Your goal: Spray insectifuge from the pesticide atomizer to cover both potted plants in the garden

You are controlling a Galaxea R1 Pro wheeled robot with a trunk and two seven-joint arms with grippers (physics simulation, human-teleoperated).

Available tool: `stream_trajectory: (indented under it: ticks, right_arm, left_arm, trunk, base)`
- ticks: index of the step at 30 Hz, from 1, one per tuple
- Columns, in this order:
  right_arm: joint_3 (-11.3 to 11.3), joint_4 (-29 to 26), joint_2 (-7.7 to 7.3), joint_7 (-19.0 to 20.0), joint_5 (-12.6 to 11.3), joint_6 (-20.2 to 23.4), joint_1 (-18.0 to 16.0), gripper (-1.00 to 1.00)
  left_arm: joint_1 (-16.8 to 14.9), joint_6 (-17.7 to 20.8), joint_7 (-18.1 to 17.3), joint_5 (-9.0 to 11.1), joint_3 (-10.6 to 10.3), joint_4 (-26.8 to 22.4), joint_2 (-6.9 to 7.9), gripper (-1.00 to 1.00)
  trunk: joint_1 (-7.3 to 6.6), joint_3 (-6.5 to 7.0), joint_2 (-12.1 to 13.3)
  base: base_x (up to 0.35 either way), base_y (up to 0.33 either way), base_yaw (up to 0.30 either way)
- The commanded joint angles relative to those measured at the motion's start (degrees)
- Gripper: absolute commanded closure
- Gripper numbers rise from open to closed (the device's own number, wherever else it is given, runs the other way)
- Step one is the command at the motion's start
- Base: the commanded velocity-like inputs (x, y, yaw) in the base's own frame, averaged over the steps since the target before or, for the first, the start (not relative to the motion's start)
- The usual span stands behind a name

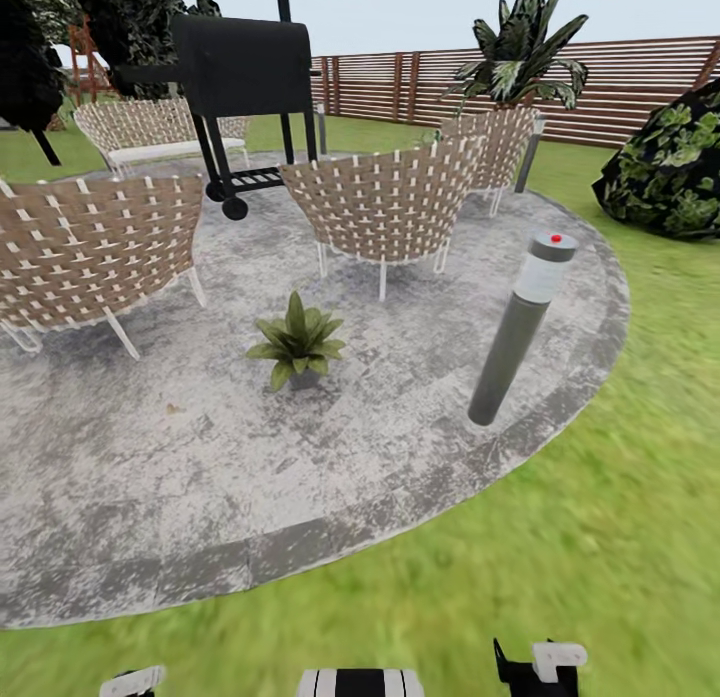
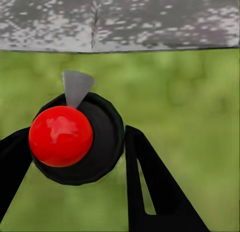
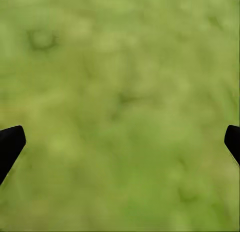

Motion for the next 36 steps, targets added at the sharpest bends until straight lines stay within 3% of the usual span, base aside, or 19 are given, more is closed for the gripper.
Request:
stream_trajectory:
  ticks: [1, 16, 23, 31, 33, 35, 36]
  right_arm:
    - [-0.41, 0.04, 0.00, -0.22, 0.61, -0.15, -0.01, -1.00]
    - [-0.42, 0.04, -0.05, -0.06, 0.61, -0.15, -0.01, -1.00]
    - [-0.44, 0.04, -0.09, -0.14, 0.61, -0.15, -0.01, -1.00]
    - [-0.31, -0.11, -0.31, -0.03, 0.83, 0.01, -0.01, -1.00]
    - [1.18, -0.35, -0.40, 0.19, 1.21, 0.08, -0.01, -1.00]
    - [6.43, -3.76, -0.38, 1.39, 4.11, 0.30, -0.01, -1.00]
    - [7.64, -5.45, -0.37, 1.78, 5.15, 0.89, -0.01, -1.00]
  left_arm:
    - [-0.06, -0.19, -0.40, -0.29, 0.50, 0.05, -0.02, 1.00]
    - [-0.06, -0.22, -0.42, -0.29, 0.50, 0.23, -0.02, 1.00]
    - [-0.05, -0.28, -0.48, -0.29, 0.50, 0.83, -0.02, 1.00]
    - [-0.13, -0.15, -1.27, -0.72, -0.10, 0.25, -0.09, 1.00]
    - [-0.42, 0.19, -1.80, -1.54, -1.19, 0.11, 0.08, 1.00]
    - [-0.82, 0.64, -5.75, -5.41, -5.97, -0.09, 0.72, 1.00]
    - [-0.96, 0.77, -7.46, -6.79, -7.30, -0.20, 0.98, 1.00]
  trunk:
    - [0.02, -0.04, -0.01]
    - [0.02, -0.04, -0.01]
    - [0.02, -0.04, -0.01]
    - [0.02, -0.04, -0.01]
    - [0.02, -0.04, -0.01]
    - [0.02, -0.04, -0.01]
    - [0.02, -0.04, -0.01]
  base:
    - [0.338, 0.000, 0.276]
    - [0.338, 0.000, 0.073]
    - [0.326, -0.121, 0.239]
    - [0.109, -0.076, 0.059]
    - [0.006, -0.004, 0.003]
    - [0.001, -0.001, 0.000]
    - [0.000, 0.000, 0.000]
